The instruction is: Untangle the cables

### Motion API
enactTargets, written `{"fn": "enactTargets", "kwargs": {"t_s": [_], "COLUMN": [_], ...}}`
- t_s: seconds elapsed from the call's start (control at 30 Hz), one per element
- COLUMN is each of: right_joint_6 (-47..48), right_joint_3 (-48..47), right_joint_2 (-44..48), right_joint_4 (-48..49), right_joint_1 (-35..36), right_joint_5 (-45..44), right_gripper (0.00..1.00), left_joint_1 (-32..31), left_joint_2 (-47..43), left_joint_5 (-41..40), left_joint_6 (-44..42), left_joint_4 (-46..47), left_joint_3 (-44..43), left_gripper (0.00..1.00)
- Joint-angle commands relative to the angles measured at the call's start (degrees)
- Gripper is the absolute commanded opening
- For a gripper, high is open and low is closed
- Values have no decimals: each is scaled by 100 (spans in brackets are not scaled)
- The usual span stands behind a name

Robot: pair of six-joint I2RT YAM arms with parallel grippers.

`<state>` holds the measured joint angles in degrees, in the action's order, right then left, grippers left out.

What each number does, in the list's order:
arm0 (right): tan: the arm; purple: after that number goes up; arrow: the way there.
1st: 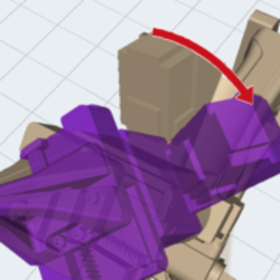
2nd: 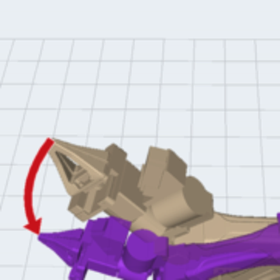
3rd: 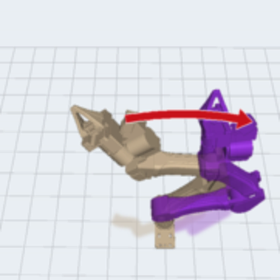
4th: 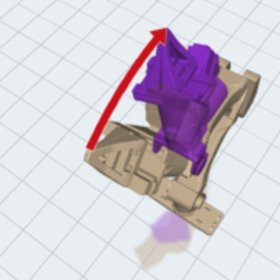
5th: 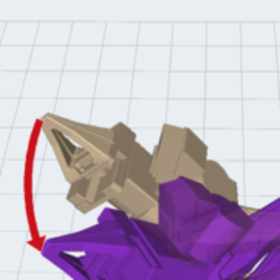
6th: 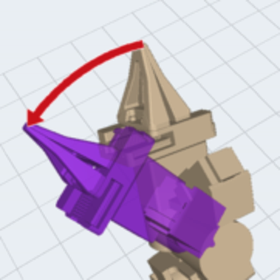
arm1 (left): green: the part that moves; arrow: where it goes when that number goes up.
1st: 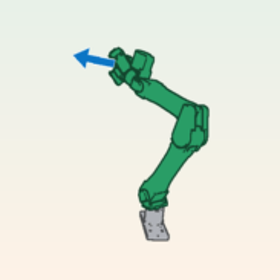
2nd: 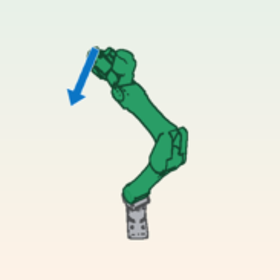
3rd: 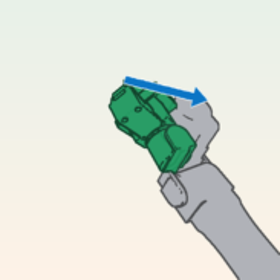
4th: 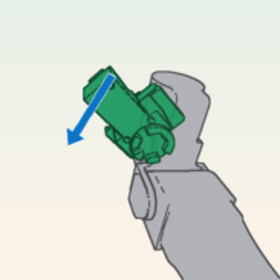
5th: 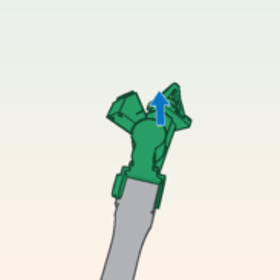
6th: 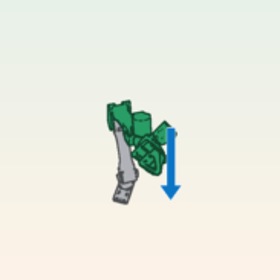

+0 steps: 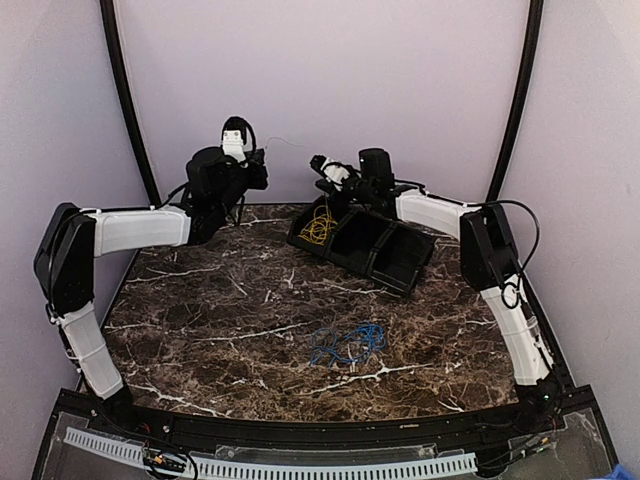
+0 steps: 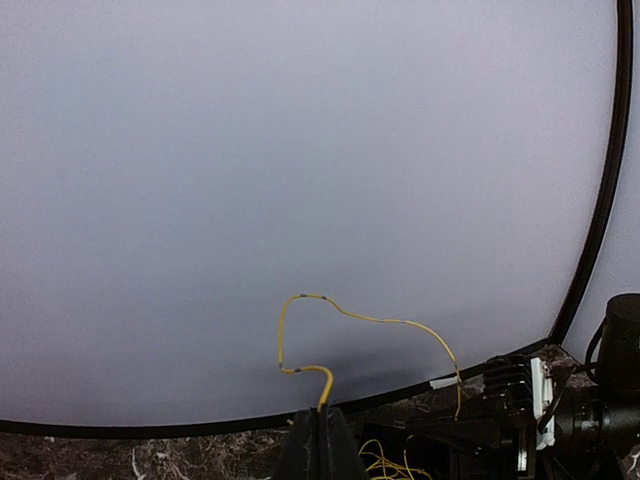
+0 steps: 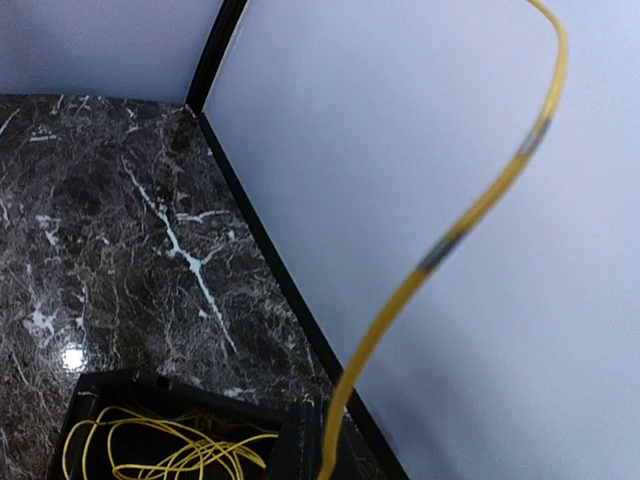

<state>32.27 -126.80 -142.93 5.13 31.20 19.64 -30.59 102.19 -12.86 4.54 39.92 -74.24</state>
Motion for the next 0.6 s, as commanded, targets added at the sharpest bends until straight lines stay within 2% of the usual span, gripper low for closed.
{"fn": "enactTargets", "kwargs": {"t_s": [0.0, 0.1, 0.17, 0.23, 0.33, 0.57], "right_joint_6": [224, 379, 482, 575, 691, 642], "right_joint_3": [478, 821, 982, 1129, 1290, 1561], "right_joint_2": [-67, 66, 167, 273, 453, 942], "right_joint_4": [207, -38, -189, -335, -640, -1110], "right_joint_1": [-1, 7, 7, 9, 4, -22], "right_joint_5": [-78, 39, 13, -55, -131, -277], "right_gripper": [0, 1, 12, 28, 44, 67], "left_joint_1": [-168, -255, -309, -337, -357, -360], "left_joint_2": [274, 485, 606, 714, 885, 1168], "left_joint_5": [144, 207, 171, 161, 163, 45], "left_joint_6": [-111, -107, -127, -94, -9, 28], "left_joint_4": [167, 131, 69, 5, -116, -392], "left_joint_3": [169, 97, 18, -53, -190, -404], "left_gripper": [0, 0, 0, 0, 0, 0]}}
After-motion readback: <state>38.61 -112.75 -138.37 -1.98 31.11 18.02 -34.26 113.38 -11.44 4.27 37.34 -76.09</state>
